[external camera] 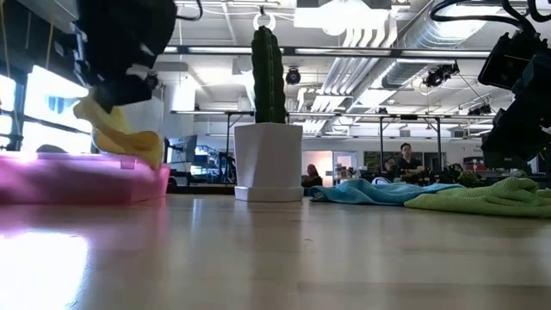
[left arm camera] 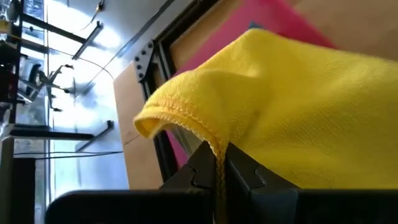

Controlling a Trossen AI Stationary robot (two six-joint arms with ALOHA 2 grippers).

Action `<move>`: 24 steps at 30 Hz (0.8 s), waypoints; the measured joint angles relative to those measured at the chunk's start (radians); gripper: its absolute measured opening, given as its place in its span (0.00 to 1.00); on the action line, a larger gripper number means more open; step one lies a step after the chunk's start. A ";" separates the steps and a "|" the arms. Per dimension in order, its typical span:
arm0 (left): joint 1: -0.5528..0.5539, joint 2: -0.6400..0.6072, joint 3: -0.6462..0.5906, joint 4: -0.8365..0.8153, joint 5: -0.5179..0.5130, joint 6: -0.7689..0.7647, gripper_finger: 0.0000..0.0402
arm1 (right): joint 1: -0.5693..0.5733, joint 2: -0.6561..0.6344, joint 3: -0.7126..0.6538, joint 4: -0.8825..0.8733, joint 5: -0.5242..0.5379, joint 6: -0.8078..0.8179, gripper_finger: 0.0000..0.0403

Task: Fold microfiber towels
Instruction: Put the yellow towel in the pink bin

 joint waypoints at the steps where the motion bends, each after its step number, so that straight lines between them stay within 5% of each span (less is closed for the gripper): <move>1: 0.004 -0.003 -0.025 0.020 0.006 0.015 0.01 | 0.000 0.000 0.000 0.000 0.000 0.000 0.47; 6: 0.005 -0.002 -0.125 0.103 0.024 0.043 0.01 | 0.000 0.000 0.000 -0.006 0.000 0.000 0.47; 14: 0.028 -0.002 -0.143 0.006 -0.024 0.064 0.01 | 0.000 0.000 0.000 -0.008 0.000 0.000 0.47; 24: 0.095 -0.002 -0.143 0.017 -0.022 0.276 0.01 | 0.000 0.000 0.000 -0.007 0.000 0.000 0.47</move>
